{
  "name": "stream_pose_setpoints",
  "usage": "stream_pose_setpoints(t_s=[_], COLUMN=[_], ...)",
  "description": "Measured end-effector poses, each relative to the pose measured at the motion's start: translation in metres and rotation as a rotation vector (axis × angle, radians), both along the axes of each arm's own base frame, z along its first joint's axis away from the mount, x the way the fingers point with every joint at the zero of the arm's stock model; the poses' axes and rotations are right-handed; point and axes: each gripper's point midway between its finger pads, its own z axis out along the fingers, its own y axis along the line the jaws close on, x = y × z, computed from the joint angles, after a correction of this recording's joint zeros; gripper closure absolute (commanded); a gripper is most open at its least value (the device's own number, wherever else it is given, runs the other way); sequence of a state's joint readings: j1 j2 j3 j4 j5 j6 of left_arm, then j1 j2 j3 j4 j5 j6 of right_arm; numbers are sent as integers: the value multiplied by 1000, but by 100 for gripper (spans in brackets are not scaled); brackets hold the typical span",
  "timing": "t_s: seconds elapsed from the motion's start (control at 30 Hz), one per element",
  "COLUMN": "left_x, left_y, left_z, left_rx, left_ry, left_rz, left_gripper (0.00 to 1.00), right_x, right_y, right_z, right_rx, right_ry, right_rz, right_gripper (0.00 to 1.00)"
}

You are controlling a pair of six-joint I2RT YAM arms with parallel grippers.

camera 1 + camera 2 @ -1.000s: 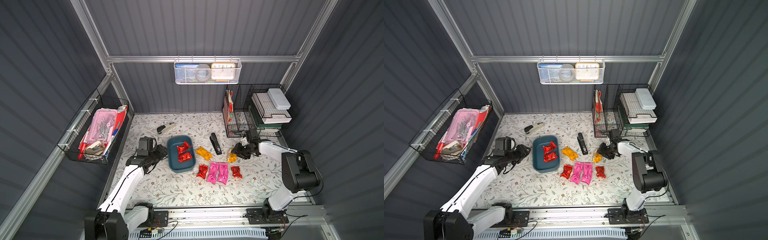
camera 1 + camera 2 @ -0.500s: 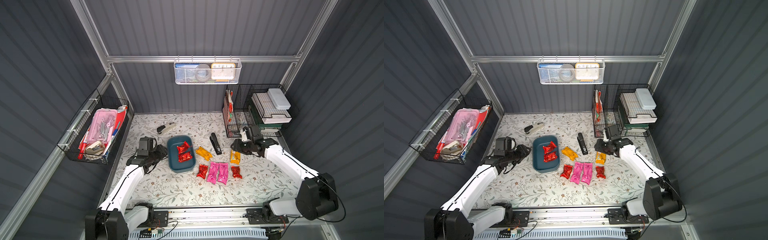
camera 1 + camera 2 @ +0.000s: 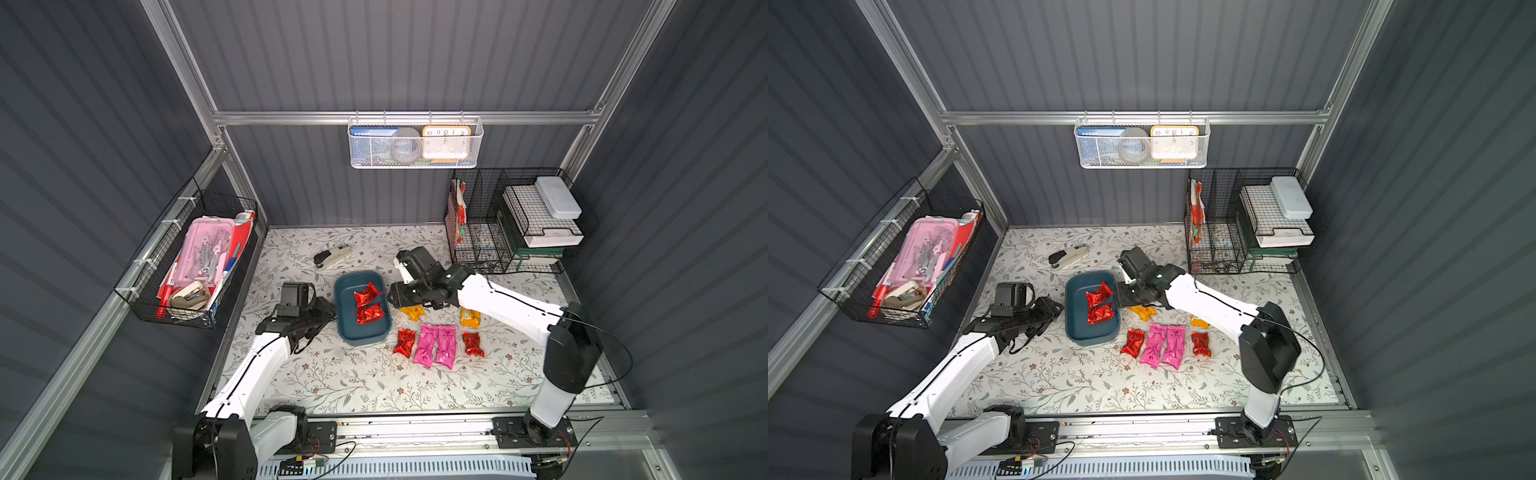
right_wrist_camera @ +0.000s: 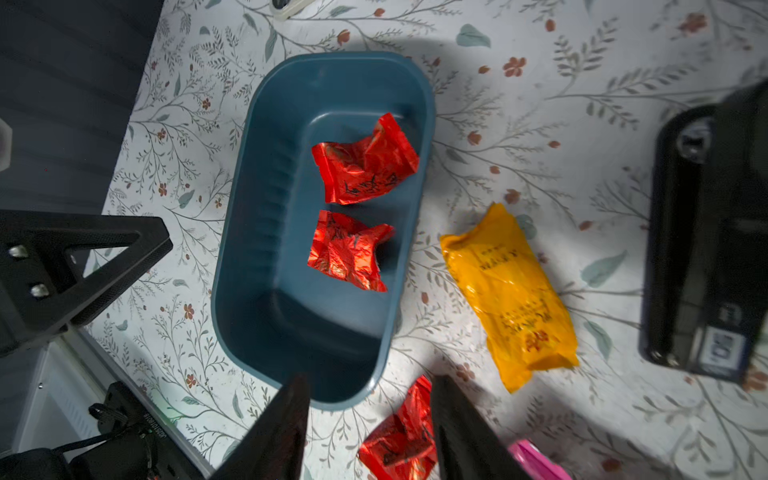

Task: Take the tea bags out of the storage box
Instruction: Pick up the tea bag from the storage box.

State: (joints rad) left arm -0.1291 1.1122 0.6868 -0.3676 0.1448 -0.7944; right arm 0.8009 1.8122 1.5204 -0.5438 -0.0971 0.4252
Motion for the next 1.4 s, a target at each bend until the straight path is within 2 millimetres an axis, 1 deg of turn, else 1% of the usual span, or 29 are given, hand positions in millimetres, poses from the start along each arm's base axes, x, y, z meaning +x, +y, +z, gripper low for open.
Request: stream_pose_setpoints(t_s=[0.03, 0.13, 0.2, 0.27, 0.4, 0.6, 0.73, 0.9, 1.03, 1.13, 1.23, 1.27, 1.4], left_x=[-1, -6, -11, -15, -21, -27, -29, -29, -29, -29, -29, -29, -29], left_y=[-1, -2, -2, -2, -3, -3, -3, -3, -3, -3, -3, -3, -3], left_z=[-2, -11, -17, -21, -24, -22, -24, -25, -27, -28, -28, -28, -28], left_rx=[-7, -28, -40, -50, -68, -87, -92, -93, -92, -91, -91, -91, -91], left_ry=[4, 25, 40, 48, 55, 42, 45, 51, 59, 62, 62, 63, 63], left_rz=[2, 13, 24, 33, 40, 51, 56, 58, 59, 59, 59, 59, 60], left_gripper=[50, 50, 50, 50, 50, 50, 50, 50, 50, 50, 50, 50, 50], right_x=[1, 3, 4, 7, 15, 22, 23, 30, 33, 31, 29, 29, 27], right_y=[11, 35, 45, 50, 55, 61, 63, 71, 75, 72, 71, 71, 69], right_z=[-3, -12, -20, -27, -46, -69, -75, -80, -93, -105, -111, -112, -114], right_rx=[-17, -63, -92, -120, -192, -294, -327, -341, -357, -375, -384, -385, -390], right_ry=[-4, -7, -7, -12, -32, -68, -84, -109, -97, -71, -58, -57, -42], right_rz=[26, 91, 132, 169, 266, 426, 507, 554, 570, 578, 581, 582, 586], right_gripper=[48, 47, 46, 46, 46, 45, 44, 44, 45, 47, 50, 52, 67])
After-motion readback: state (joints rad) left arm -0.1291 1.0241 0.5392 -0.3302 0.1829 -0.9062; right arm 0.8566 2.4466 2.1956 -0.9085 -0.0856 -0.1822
